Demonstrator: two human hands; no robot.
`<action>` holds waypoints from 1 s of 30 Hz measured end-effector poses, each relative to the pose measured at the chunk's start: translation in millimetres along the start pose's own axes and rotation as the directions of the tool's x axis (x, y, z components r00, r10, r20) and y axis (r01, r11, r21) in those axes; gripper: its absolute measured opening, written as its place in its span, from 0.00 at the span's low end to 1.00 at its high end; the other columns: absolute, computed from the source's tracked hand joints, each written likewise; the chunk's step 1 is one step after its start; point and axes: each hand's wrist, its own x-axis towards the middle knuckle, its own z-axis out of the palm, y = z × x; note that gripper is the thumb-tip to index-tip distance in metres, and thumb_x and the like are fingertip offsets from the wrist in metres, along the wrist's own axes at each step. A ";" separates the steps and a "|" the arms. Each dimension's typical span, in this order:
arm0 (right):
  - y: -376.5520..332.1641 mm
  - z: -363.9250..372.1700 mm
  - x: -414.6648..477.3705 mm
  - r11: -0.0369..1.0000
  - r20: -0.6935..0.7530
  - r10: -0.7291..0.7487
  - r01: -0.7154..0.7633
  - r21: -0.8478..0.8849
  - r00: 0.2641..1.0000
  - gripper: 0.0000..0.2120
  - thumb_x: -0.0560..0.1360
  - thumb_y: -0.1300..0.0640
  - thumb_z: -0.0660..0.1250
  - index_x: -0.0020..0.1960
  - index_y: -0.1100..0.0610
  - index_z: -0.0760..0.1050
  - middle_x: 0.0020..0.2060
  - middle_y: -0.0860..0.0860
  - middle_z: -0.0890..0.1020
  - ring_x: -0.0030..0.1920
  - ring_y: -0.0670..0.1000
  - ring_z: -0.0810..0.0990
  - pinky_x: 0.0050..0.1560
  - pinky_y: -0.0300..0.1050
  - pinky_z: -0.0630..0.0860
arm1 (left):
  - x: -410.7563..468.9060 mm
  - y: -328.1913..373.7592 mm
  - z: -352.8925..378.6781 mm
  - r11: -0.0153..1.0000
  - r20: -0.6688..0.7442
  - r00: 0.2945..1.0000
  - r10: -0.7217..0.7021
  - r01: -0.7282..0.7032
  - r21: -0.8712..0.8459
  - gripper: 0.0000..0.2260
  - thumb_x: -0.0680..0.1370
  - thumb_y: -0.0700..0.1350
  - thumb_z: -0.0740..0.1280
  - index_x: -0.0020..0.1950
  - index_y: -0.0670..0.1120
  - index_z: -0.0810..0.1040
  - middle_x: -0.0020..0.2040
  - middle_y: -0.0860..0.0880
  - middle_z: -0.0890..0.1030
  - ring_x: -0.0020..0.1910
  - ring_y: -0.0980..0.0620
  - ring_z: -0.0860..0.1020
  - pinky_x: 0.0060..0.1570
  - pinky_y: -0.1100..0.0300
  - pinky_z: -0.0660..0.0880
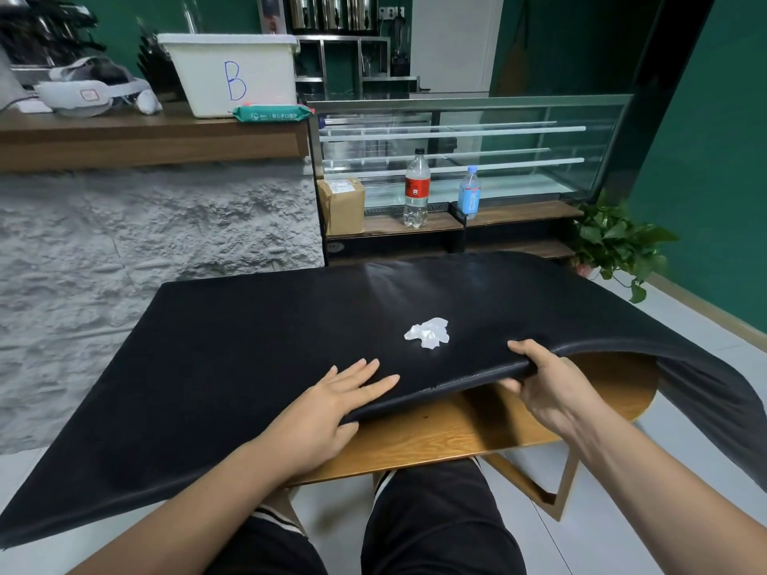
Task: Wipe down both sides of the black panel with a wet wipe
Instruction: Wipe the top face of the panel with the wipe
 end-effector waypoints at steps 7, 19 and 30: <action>3.7 5.8 -1.5 1.000 0.024 -0.005 0.005 -0.005 1.000 0.17 0.79 0.65 0.71 0.67 0.61 0.77 0.59 0.58 0.86 0.58 0.57 0.87 0.53 0.60 0.85 | -4.9 -3.1 -16.3 1.000 -0.038 0.999 0.011 -0.011 -0.004 0.42 0.78 0.33 0.63 0.80 0.73 0.57 0.84 0.62 0.54 0.82 0.65 0.47 0.83 0.55 0.46; 29.9 33.4 -18.7 0.998 0.055 0.051 -0.049 -0.030 0.997 0.17 0.79 0.66 0.70 0.67 0.64 0.78 0.59 0.57 0.86 0.58 0.56 0.87 0.50 0.56 0.86 | -48.8 -15.9 -28.6 0.999 -0.040 0.998 -0.037 0.036 -0.024 0.41 0.78 0.31 0.64 0.80 0.69 0.60 0.83 0.62 0.56 0.82 0.66 0.48 0.83 0.56 0.47; 65.6 65.2 -31.3 0.994 0.064 0.101 -0.098 -0.046 0.993 0.12 0.79 0.66 0.70 0.61 0.65 0.80 0.59 0.59 0.86 0.57 0.57 0.86 0.42 0.50 0.85 | -91.2 -38.5 -41.1 0.995 -0.040 0.995 -0.090 0.088 -0.040 0.42 0.77 0.30 0.64 0.79 0.70 0.63 0.83 0.64 0.57 0.82 0.65 0.50 0.83 0.55 0.49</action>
